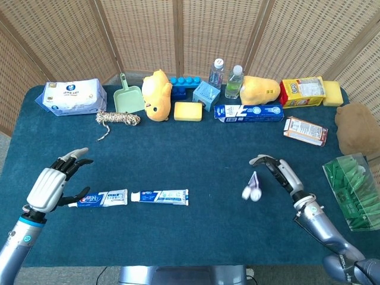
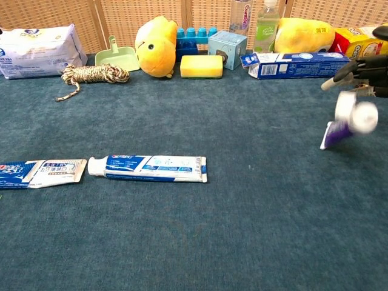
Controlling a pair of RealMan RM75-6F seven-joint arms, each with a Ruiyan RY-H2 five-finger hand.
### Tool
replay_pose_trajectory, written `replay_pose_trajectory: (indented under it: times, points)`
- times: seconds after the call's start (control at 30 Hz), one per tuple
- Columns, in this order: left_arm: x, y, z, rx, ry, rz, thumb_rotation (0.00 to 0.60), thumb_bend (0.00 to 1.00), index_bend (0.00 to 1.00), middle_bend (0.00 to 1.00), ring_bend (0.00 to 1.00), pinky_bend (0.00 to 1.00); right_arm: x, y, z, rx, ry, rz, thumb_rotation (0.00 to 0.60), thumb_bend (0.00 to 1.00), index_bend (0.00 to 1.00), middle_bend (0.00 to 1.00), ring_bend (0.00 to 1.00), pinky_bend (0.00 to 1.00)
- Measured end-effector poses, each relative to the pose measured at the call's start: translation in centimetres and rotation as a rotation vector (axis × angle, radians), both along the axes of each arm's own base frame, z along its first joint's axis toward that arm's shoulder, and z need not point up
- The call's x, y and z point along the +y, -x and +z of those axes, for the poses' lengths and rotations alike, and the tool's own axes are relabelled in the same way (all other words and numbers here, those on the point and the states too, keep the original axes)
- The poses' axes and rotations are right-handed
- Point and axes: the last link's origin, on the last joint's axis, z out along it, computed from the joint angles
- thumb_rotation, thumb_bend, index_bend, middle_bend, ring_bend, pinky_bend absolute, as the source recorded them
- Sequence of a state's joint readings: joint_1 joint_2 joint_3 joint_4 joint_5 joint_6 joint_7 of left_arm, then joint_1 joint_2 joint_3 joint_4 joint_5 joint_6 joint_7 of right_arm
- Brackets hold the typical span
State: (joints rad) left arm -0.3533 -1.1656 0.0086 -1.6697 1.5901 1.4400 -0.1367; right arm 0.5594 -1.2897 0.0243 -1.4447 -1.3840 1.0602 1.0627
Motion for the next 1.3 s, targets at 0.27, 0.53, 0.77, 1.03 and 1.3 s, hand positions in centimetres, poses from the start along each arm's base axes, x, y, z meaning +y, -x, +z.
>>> replay_pose_trajectory:
  times: [0.27,0.53,0.77,1.03,1.3]
  points:
    - [-0.5,0.5,0.4,0.004,-0.024,0.013,0.6,0.26,0.2,0.11,0.12,0.2,0.4,0.1,0.4,0.049,0.129,0.06,0.045,0.32,0.35,0.29,0.06,0.15]
    - [-2.0,1.7,1.2,0.06,-0.064,0.06,0.6,0.26,0.2,0.09,0.09,0.16,0.6,0.2,0.8,0.201,0.247,0.104,0.044,0.27,0.33,0.28,0.05,0.15]
    - [-4.6,3.5,2.4,0.168,-0.097,0.18,0.6,0.26,0.21,0.1,0.08,0.14,1.2,0.3,1.1,0.453,0.353,0.154,0.17,0.26,0.33,0.28,0.05,0.15]
    - [-7.4,5.1,3.4,0.269,-0.07,0.353,0.6,0.26,0.2,0.1,0.08,0.13,2.7,0.4,1.5,0.776,0.495,0.219,0.26,0.24,0.34,0.29,0.05,0.15]
    - [-10.1,6.1,4.4,0.298,-0.102,0.45,0.6,0.26,0.2,0.1,0.08,0.12,5.5,0.1,2.0,0.867,0.551,0.19,0.268,0.23,0.34,0.29,0.06,0.15]
